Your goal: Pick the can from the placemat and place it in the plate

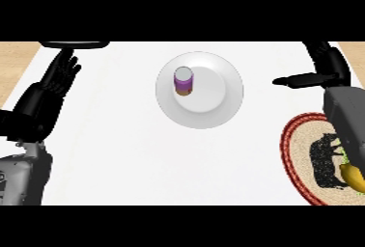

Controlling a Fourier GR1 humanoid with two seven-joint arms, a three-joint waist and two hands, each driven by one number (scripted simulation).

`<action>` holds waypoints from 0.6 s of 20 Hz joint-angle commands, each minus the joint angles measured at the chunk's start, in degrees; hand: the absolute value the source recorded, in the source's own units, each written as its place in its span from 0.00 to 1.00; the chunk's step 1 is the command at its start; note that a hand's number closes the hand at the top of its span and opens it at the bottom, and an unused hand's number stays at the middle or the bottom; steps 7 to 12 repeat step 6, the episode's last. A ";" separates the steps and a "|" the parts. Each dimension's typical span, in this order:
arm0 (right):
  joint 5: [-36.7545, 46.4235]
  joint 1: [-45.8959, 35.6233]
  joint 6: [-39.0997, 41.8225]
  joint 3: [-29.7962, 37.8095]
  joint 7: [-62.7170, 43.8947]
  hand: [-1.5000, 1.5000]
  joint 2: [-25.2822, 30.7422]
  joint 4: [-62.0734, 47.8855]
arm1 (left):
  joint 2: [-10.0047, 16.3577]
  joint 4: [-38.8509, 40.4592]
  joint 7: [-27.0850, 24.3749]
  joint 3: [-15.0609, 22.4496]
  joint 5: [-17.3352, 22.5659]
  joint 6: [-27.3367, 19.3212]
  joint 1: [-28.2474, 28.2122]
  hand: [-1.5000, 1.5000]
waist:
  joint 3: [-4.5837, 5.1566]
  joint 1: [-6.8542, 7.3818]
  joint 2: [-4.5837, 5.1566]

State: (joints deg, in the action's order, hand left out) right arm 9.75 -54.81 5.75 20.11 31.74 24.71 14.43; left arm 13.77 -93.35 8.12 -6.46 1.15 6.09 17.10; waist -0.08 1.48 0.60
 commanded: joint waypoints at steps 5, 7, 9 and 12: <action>1.23 2.86 3.47 -0.46 5.04 0.00 5.87 -1.69 | -0.37 -0.27 -1.18 0.46 -1.17 0.18 -0.74 0.50 | -0.04 0.25 0.16; 2.12 2.01 -2.91 -1.27 4.68 0.00 1.80 -0.69 | 0.83 -0.94 2.28 -0.76 0.71 1.11 0.68 0.50 | -0.02 0.20 0.02; 2.12 2.01 -2.91 -1.27 4.68 0.00 1.80 -0.69 | 0.83 -0.94 2.28 -0.76 0.71 1.11 0.68 0.50 | -0.02 0.20 0.02; 2.12 2.01 -2.91 -1.27 4.68 0.00 1.80 -0.69 | 0.83 -0.94 2.28 -0.76 0.71 1.11 0.68 0.50 | -0.02 0.20 0.02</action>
